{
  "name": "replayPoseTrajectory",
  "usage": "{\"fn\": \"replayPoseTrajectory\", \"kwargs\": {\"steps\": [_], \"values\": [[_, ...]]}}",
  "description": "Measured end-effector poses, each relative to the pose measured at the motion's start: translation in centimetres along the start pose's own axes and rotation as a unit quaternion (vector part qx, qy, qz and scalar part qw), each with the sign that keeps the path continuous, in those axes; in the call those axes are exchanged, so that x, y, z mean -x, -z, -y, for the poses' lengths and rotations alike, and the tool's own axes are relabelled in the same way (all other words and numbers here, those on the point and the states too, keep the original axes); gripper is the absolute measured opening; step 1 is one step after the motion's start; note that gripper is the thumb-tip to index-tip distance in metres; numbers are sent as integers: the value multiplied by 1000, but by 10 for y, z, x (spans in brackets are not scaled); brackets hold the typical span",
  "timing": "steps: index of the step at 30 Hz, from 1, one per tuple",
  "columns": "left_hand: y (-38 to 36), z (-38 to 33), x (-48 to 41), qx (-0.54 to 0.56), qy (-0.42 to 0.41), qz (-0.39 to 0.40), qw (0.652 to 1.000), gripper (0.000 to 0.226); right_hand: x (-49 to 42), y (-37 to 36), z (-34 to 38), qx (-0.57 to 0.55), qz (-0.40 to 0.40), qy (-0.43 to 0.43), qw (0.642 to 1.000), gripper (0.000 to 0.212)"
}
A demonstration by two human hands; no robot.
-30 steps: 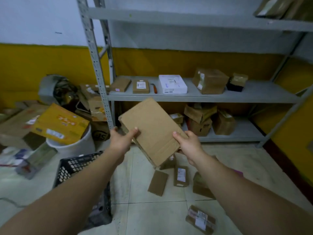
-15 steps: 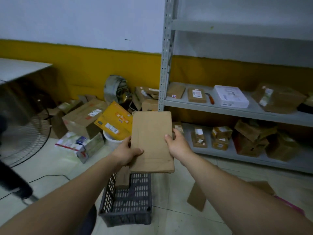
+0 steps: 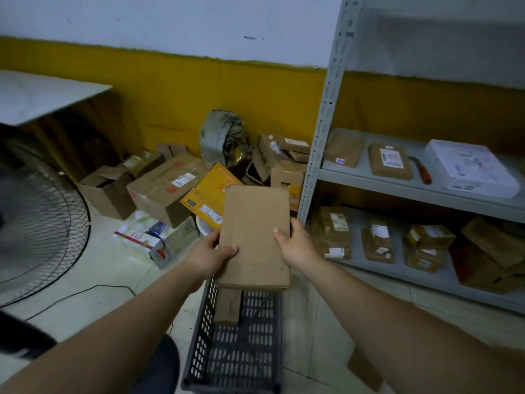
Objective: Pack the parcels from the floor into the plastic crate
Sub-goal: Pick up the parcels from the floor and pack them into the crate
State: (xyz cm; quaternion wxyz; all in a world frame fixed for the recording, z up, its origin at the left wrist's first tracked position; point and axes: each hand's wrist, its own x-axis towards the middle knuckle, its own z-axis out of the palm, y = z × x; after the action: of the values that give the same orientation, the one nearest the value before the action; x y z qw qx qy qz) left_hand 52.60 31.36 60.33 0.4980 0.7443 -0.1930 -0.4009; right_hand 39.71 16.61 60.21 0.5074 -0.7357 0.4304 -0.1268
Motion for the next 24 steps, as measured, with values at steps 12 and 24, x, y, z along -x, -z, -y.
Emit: {"fn": "replayPoseTrajectory", "kwargs": {"steps": [12, 24], "values": [[22, 87, -125, -9, 60, -2, 998, 49, -104, -97, -68, 25, -6, -73, 997, 52], [-26, 344, -263, -9, 126, 32, 991, 44, -197, -246, -306, 142, 35, -146, 978, 77]]}}
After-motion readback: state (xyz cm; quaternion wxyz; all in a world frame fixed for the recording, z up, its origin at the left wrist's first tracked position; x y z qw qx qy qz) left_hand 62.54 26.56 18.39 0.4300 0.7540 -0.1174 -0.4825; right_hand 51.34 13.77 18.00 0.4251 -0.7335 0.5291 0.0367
